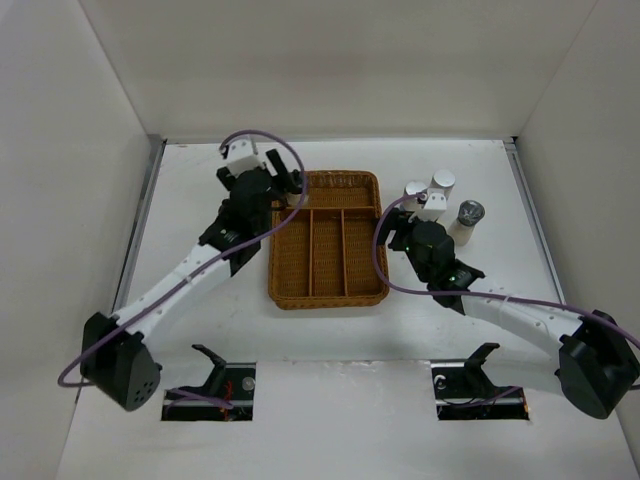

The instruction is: Organize the condiment bottles

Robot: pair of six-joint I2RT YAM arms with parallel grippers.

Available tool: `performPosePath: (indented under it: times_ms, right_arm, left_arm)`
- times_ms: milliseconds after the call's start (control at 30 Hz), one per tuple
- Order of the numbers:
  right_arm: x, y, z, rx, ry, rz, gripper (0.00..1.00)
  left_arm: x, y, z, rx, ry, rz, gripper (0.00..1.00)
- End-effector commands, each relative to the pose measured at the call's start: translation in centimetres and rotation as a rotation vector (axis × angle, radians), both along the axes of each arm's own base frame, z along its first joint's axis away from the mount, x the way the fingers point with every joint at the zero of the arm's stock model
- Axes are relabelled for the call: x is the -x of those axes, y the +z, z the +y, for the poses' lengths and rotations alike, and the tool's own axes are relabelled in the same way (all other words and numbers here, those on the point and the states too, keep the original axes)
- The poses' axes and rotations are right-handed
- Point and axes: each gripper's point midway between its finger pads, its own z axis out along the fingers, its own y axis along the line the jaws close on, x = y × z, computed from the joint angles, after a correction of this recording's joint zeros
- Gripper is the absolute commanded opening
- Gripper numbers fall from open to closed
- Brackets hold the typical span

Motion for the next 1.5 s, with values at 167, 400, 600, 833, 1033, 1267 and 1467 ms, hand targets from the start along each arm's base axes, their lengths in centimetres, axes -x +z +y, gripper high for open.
performPosePath:
  times_ms: [167,400,600,833,1033,1267,1467]
  right_arm:
    - [-0.4,2.5,0.3,-0.065,0.002,-0.068,0.8]
    - [-0.9,1.5,0.8,-0.043,0.003,-0.044,0.81]
    - [-1.0,1.2,1.1,-0.033,0.011,-0.038,0.81]
    - [-0.7,1.5,1.6,-0.038,0.031,-0.044,0.81]
    - [-0.7,1.5,1.6,-0.038,0.031,-0.044,0.82]
    - [-0.6,1.6,1.6,-0.04,0.031,-0.047,0.82]
    - [-0.6,1.6,1.6,-0.039,0.031,-0.047,0.82]
  left_arm:
    - [3.0,-8.9,10.1,-0.058,0.263,0.191,0.72]
    - [0.7,-11.9,11.0,-0.057,0.269,0.273,0.69]
    - [-1.1,-13.8,12.5,-0.057,0.311,0.321,0.7]
    - [-2.9,-14.0,12.6,-0.066,0.317,0.325,0.71]
    - [-4.1,-15.6,12.4,-0.081,0.317,0.361,0.69]
    - [-3.7,-16.5,12.7,-0.072,0.322,0.381,0.66]
    - [-3.8,-13.4,12.3,-0.035,0.309,0.304,0.37]
